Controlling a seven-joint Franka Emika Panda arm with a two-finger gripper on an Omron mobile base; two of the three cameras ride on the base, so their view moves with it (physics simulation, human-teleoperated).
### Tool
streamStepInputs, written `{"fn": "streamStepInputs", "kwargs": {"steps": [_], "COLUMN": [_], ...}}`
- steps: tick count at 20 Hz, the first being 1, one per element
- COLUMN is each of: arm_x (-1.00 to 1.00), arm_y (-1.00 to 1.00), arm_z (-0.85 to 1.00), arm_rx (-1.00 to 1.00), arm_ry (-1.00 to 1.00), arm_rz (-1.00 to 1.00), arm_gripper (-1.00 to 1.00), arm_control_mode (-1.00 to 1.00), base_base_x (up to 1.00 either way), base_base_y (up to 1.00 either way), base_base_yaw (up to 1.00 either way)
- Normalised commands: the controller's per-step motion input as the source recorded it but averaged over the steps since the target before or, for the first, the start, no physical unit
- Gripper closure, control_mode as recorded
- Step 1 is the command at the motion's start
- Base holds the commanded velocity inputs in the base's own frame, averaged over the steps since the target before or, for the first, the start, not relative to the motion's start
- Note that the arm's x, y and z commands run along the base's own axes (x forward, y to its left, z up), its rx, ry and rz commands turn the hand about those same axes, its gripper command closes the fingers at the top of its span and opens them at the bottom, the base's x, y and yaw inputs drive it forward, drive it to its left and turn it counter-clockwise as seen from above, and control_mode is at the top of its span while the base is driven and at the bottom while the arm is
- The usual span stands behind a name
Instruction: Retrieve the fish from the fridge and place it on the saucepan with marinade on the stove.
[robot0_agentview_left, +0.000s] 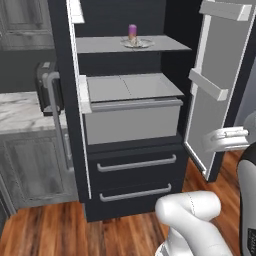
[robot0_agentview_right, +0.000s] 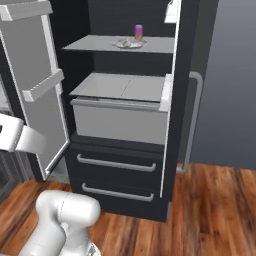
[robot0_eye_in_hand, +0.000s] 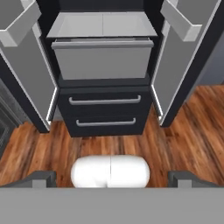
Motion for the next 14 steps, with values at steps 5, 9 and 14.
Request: {"fn": "streamStepInputs", "kwargs": {"steps": [5, 9, 14], "arm_x": [0.00, 0.00, 0.00], "arm_y": [0.00, 0.00, 0.00], "arm_z": [0.00, 0.00, 0.00], "arm_rx": [0.00, 0.00, 0.00], "arm_ry": [0.00, 0.00, 0.00], "arm_rz": [0.00, 0.00, 0.00], "arm_gripper": [-1.00, -1.00, -1.00], "arm_control_mode": [1.00, 1.00, 1.00], "base_base_x": [0.72, 0.63, 0.64], "base_base_y": [0.17, 0.25, 0.16], "base_base_yaw": [0.00, 0.00, 0.00]}}
